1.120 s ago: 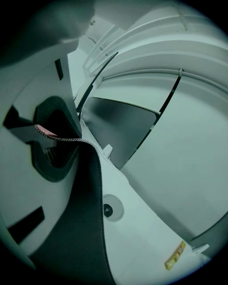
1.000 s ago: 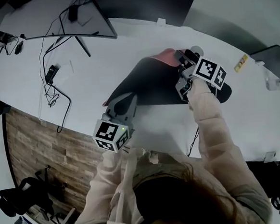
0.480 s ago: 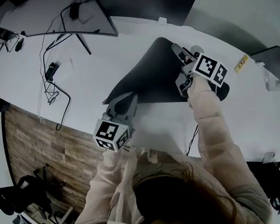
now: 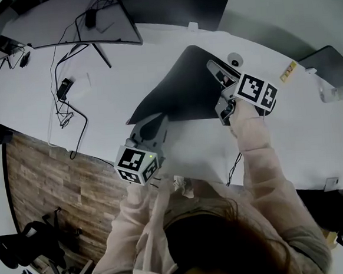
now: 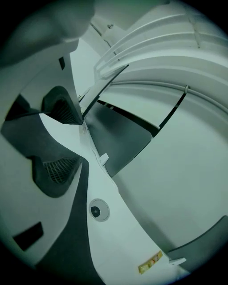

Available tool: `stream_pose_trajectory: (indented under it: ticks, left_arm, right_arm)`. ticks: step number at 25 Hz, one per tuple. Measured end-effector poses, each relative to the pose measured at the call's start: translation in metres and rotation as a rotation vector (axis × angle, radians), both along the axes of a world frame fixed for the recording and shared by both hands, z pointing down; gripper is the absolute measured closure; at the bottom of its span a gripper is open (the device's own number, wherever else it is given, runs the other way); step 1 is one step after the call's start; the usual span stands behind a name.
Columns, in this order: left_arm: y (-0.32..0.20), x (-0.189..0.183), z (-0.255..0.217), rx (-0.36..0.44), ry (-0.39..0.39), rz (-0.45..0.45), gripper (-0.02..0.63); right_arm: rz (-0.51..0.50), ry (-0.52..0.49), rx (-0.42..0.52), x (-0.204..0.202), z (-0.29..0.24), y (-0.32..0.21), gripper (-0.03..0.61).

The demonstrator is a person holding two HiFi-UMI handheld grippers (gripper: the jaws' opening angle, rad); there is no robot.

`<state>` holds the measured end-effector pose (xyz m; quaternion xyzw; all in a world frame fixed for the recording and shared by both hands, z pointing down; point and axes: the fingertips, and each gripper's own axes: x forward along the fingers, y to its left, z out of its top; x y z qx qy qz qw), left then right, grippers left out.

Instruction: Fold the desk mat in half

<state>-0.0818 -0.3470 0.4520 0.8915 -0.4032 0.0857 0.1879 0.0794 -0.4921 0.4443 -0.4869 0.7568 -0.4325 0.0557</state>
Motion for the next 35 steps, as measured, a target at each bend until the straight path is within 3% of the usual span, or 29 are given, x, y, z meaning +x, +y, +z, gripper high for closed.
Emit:
stream_pose_trajectory:
  ticks: [12,26,35]
  left_arm:
    - [0.044,-0.002,-0.009,0.027,0.001,0.081,0.588]
    - [0.105,0.018,-0.026,0.075,0.012,0.209,0.588]
    - [0.135,0.031,-0.037,0.1,0.038,0.234,0.588]
  right_arm:
    - [-0.01,0.075,0.07,-0.003,-0.028,0.099,0.378]
    - [0.099,0.271,0.124,0.028,-0.02,0.23,0.56]
    - [0.098,0.398,0.218,0.03,-0.039,0.301,0.563]
